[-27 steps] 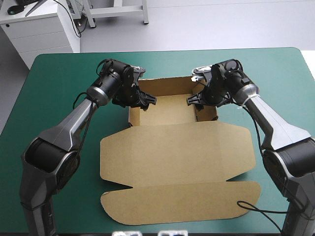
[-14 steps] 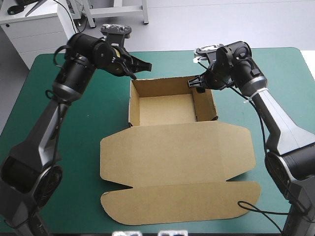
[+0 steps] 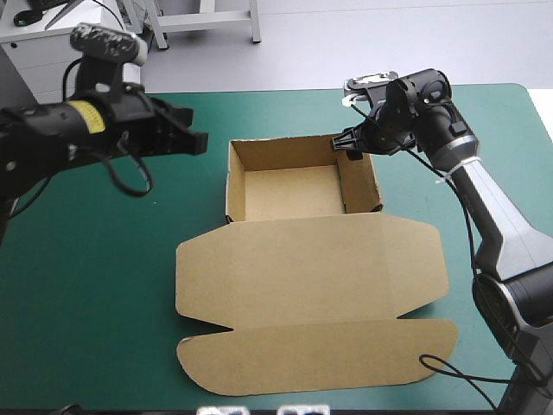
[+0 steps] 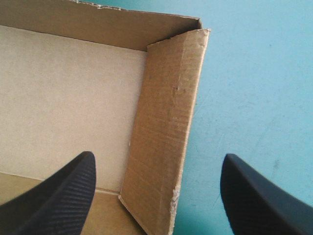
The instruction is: Fold the box
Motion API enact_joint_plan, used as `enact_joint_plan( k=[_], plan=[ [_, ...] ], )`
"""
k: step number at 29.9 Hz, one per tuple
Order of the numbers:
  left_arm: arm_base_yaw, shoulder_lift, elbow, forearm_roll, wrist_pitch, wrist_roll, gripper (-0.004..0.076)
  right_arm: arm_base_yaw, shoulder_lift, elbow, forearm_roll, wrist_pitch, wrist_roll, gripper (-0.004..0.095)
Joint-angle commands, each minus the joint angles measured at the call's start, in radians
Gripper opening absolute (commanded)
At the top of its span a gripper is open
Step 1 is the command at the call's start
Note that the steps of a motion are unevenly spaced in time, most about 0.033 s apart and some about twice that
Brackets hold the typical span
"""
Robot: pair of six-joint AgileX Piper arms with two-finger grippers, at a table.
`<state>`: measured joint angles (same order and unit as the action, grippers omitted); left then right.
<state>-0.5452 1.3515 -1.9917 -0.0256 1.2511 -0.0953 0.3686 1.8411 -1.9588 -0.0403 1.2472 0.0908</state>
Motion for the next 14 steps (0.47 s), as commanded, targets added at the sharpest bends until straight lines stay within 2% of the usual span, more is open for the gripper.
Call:
enact_joint_plan(
  k=[1, 6, 14],
  plan=[
    [-0.017, -0.151, 0.120, -0.058, 0.037, 0.024, -0.0008, -0.007, -0.060, 0.002, -0.037, 0.002, -0.010, 0.0662],
    [-0.017, -0.369, 0.390, -0.073, 0.016, 0.036, -0.0008, -0.007, -0.060, 0.087, -0.057, 0.002, -0.010, 0.0662],
    [-0.017, -0.743, 0.796, -0.057, -0.118, 0.037, -0.0008, -0.007, -0.060, 0.209, -0.050, -0.017, -0.010, 0.0662]
  ],
)
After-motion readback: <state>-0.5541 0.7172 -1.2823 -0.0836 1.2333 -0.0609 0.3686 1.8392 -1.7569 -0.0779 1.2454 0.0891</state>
